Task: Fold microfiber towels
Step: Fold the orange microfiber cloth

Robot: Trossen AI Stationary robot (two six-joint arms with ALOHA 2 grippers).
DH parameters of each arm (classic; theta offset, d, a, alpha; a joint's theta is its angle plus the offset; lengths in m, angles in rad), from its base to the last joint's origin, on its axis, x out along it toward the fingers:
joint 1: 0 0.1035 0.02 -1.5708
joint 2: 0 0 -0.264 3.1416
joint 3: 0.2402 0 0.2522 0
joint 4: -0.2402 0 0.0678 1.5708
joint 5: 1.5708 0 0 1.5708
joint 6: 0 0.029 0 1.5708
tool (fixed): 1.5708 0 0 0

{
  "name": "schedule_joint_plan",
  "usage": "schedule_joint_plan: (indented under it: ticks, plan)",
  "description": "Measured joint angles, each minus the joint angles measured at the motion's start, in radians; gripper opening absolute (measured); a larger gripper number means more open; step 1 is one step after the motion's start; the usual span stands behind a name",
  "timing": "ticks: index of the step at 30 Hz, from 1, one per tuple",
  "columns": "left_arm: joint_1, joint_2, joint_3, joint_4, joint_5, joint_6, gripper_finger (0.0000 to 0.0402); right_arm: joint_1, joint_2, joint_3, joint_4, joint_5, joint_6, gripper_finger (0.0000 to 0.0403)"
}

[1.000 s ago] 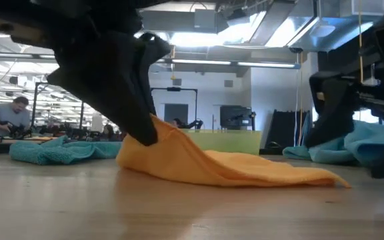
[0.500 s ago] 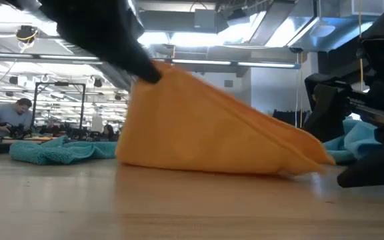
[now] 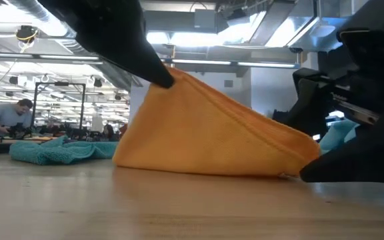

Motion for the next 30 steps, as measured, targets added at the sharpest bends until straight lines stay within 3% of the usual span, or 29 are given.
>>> schedule_joint_plan:
  ticks: [10, 24, 30]
  plan:
    - [0.022, 0.0, 0.0, -0.002, 0.001, 0.0, 0.0, 0.017, 0.016, 0.076, -0.173, 0.133, 0.096, 0.0262]
    - [0.028, 0.001, 0.001, -0.002, 0.002, -0.003, 0.0, 0.025, 0.018, 0.221, -0.584, 0.164, 0.261, 0.0092]
    - [0.024, 0.002, 0.001, -0.049, 0.003, -0.028, 0.0, 0.04, 0.015, 0.253, -0.706, 0.167, 0.344, 0.0054]
